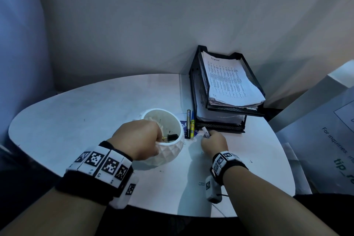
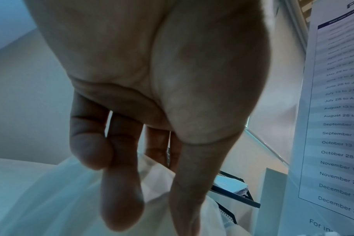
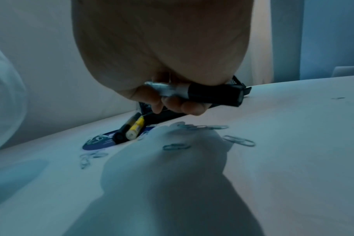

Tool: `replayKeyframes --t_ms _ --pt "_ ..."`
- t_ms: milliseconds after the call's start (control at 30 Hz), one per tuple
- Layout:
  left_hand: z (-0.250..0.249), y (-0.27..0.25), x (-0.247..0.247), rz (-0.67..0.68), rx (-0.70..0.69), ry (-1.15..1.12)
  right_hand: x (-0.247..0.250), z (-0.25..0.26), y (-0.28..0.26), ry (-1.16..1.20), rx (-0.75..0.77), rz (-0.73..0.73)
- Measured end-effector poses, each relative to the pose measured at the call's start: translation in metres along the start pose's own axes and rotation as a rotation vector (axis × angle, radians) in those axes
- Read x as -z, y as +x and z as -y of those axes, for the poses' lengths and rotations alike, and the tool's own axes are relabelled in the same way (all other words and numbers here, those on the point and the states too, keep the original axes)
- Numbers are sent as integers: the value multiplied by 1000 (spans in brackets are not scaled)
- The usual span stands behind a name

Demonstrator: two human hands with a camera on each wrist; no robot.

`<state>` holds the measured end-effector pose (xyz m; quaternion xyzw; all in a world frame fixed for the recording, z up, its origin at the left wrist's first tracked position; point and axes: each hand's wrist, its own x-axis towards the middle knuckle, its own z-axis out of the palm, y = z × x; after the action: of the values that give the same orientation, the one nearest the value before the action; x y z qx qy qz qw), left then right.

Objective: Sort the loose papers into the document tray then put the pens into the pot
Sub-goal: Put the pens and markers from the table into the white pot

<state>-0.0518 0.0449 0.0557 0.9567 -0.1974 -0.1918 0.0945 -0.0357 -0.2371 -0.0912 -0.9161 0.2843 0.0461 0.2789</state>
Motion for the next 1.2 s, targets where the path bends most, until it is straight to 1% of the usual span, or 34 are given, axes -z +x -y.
replayKeyframes --t_ms 167,333,467,667,833,967,1067,1200 --pt "1 0 -2 -3 5 -9 -12 27 1 19 49 7" --pt "7 -1 -5 1 15 -16 -24 44 7 7 18 -28" --pt "12 0 -4 -6 19 -13 -28 48 11 12 -20 -38" --pt "13 4 -3 -13 14 -36 -28 47 10 5 -50 70" --pt "12 3 -7 -12 18 -42 -31 45 12 38 -33 -17" --pt "16 3 -8 -2 29 -30 -29 48 10 62 -41 6" --pt "18 4 -7 1 41 -28 -27 50 8 119 -74 23" --pt "16 5 -7 -12 34 -34 -22 50 6 256 -53 38"
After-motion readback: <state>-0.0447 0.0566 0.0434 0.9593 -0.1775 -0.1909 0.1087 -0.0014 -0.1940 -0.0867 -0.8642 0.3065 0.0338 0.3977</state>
